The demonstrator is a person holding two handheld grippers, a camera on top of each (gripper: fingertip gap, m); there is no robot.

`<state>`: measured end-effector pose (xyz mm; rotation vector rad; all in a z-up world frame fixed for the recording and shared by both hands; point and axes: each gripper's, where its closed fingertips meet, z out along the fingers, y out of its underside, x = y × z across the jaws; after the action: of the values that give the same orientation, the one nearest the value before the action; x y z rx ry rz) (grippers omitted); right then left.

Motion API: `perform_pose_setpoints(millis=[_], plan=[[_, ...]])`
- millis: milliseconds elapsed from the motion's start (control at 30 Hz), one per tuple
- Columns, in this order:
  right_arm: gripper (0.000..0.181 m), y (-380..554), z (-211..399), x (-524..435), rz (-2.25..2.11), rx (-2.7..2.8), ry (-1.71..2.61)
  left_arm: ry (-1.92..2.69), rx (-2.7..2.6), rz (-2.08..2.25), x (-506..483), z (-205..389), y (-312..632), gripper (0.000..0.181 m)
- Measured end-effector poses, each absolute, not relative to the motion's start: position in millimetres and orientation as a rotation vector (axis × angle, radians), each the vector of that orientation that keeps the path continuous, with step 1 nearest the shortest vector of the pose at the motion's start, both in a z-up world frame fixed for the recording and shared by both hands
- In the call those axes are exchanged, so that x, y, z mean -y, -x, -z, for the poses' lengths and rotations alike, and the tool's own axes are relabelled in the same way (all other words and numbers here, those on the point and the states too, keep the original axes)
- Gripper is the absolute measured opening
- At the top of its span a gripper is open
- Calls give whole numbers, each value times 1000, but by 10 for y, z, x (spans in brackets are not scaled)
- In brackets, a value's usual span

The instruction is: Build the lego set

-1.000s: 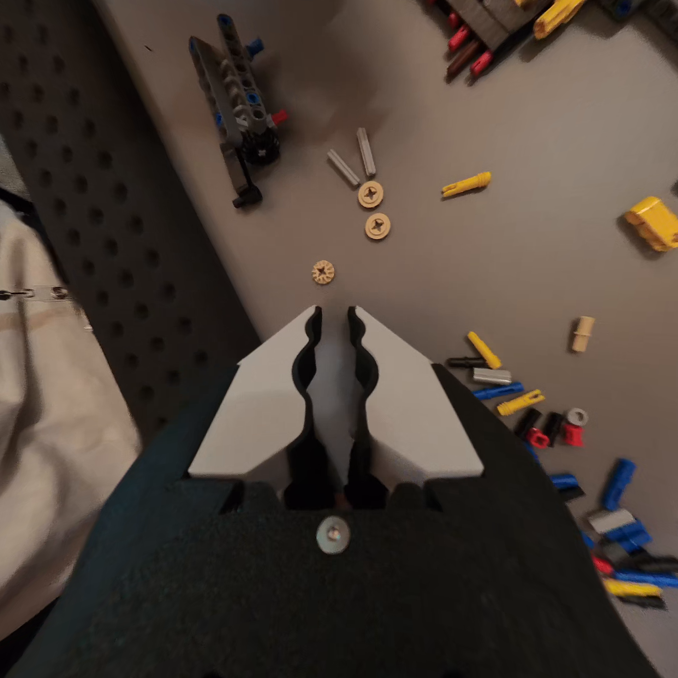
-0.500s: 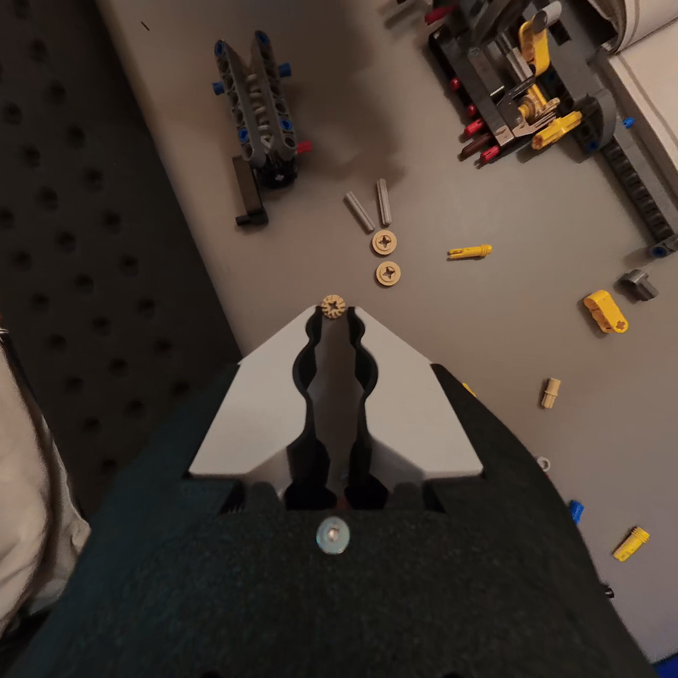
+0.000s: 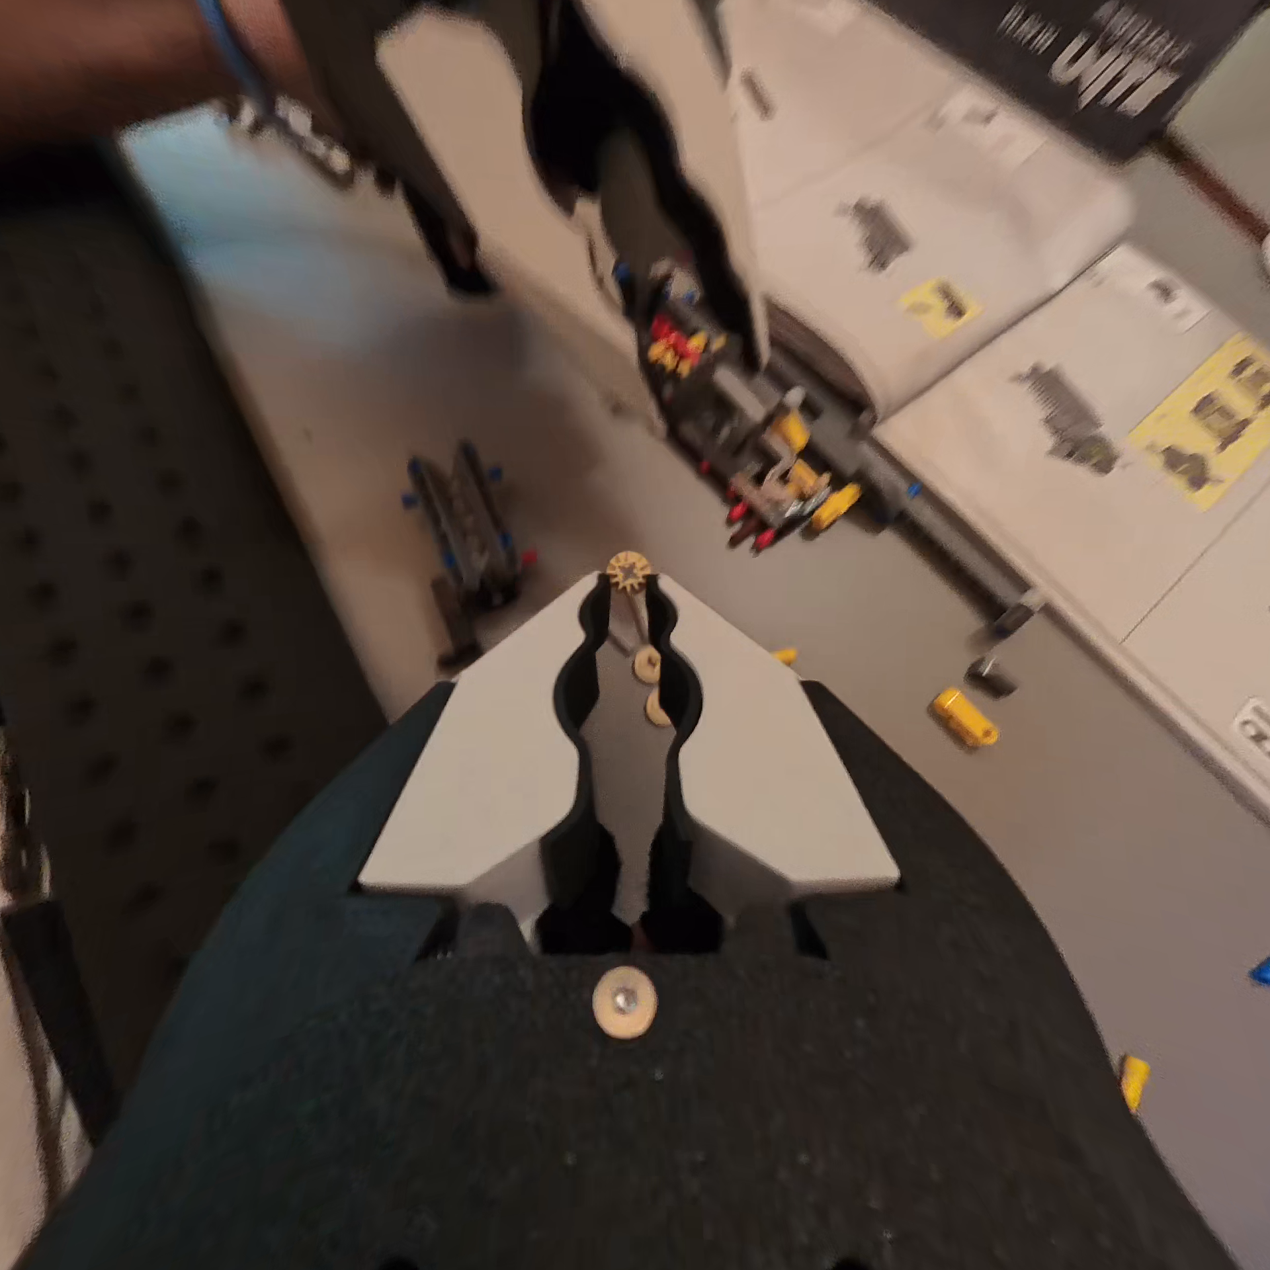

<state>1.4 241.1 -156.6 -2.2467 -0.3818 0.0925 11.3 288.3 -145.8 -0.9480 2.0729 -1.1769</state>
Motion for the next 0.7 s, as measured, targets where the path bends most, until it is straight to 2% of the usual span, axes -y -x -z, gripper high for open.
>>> perform_pose_setpoints(millis=[200,700], plan=[[10,-105,1399,-2734,-4,255,2245,958,-2053,1231,-2840,1416,-124,29],[10,-238,1271,-2841,115,163,2356,1241,-1888,1460,-3019,1300,-237,29]])
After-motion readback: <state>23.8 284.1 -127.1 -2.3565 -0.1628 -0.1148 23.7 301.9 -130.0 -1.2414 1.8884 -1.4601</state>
